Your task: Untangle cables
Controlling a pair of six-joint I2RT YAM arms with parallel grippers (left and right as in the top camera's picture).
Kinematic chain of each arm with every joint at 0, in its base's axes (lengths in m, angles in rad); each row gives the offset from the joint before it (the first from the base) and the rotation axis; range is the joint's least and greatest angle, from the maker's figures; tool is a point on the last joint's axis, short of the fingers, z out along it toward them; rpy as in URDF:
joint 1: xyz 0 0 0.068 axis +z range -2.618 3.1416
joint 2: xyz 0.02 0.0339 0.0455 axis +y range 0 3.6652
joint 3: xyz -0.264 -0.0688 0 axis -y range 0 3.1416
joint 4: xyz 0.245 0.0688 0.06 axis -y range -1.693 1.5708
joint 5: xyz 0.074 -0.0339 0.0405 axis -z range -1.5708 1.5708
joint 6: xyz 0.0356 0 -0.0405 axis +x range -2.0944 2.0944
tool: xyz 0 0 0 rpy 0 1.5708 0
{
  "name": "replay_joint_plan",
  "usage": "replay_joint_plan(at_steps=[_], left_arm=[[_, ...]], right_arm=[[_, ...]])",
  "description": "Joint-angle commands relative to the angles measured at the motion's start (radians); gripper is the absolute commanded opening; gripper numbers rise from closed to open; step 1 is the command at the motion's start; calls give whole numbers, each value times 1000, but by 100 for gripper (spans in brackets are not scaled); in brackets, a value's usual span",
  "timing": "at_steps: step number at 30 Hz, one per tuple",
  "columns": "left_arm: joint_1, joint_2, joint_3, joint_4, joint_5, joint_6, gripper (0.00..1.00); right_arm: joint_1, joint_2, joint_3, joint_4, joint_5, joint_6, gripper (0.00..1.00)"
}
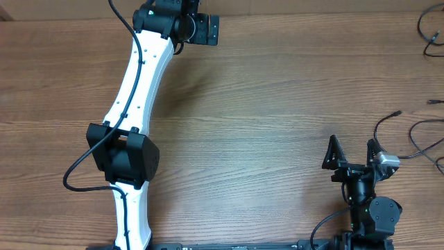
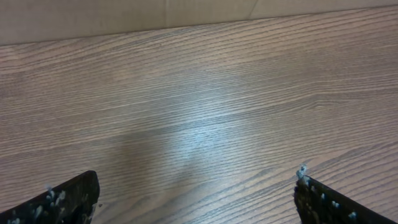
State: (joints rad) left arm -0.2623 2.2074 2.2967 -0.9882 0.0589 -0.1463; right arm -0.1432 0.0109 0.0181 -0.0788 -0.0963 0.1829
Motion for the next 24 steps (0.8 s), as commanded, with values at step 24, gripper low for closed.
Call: replay_joint_plan(at_steps=[24], left_arm=[[68, -387, -334, 141, -253, 72, 100]], right_arm=[[-2, -8, -10, 2, 14, 8, 100]])
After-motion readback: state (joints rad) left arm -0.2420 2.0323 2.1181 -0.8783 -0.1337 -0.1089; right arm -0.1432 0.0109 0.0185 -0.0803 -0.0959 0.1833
